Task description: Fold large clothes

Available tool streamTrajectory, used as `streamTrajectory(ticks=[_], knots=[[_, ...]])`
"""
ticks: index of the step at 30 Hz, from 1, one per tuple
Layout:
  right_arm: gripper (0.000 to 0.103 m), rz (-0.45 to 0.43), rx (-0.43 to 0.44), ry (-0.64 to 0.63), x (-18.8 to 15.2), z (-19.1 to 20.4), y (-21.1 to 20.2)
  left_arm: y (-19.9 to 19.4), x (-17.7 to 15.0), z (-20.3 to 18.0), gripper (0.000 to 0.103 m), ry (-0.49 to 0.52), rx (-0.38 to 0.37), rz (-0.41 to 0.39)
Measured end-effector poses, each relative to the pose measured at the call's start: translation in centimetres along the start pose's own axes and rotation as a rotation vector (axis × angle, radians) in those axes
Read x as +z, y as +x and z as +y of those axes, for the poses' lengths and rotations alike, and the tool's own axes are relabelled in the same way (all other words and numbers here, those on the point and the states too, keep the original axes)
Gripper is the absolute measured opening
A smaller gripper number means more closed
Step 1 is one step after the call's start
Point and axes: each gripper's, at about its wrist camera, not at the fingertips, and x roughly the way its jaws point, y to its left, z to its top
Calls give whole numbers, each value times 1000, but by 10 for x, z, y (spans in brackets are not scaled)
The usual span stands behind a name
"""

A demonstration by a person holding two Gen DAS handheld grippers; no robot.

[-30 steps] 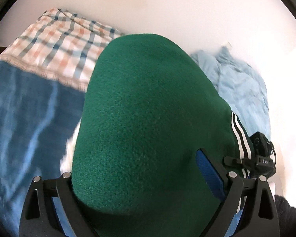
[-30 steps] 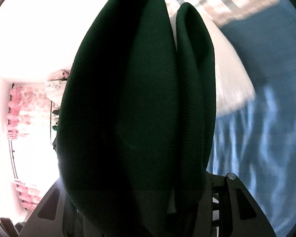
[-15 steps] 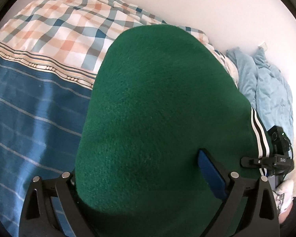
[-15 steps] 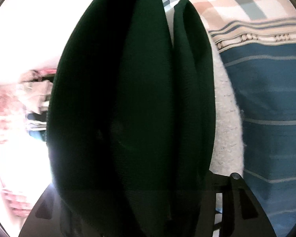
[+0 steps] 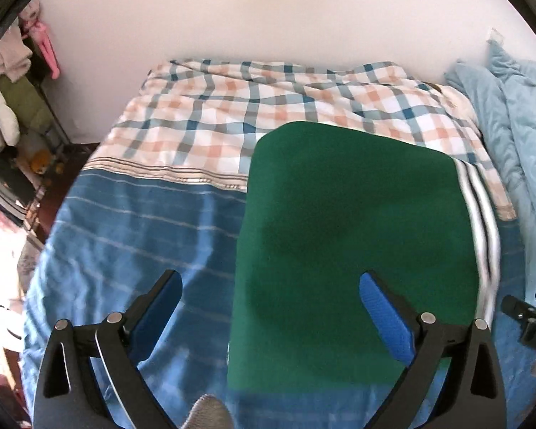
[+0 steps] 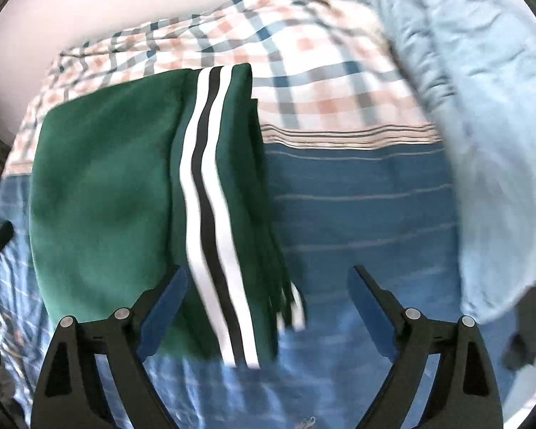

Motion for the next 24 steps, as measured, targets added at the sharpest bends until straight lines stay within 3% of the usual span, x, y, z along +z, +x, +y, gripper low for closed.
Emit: streamTrajectory(ticks=[3,5,10,18,24], knots=[[94,-26,-28,3,-19,7,-48,-42,-9,-3,102,4,22,-2],[94,-51,-24,11,-38,13,-105,-76,-16,-4,102,3,1,-11],[94,-137,-63,18,-83,-4,-209,-168,-28,-9,102,15,-5,-46],[94,-244,-35,50,-174,-47,-391,-316,-60,-3,102,30,-7,-126],[94,-334,-30,30,-215,-57,-485,-393,-81,-1,102,28,-3,-169]])
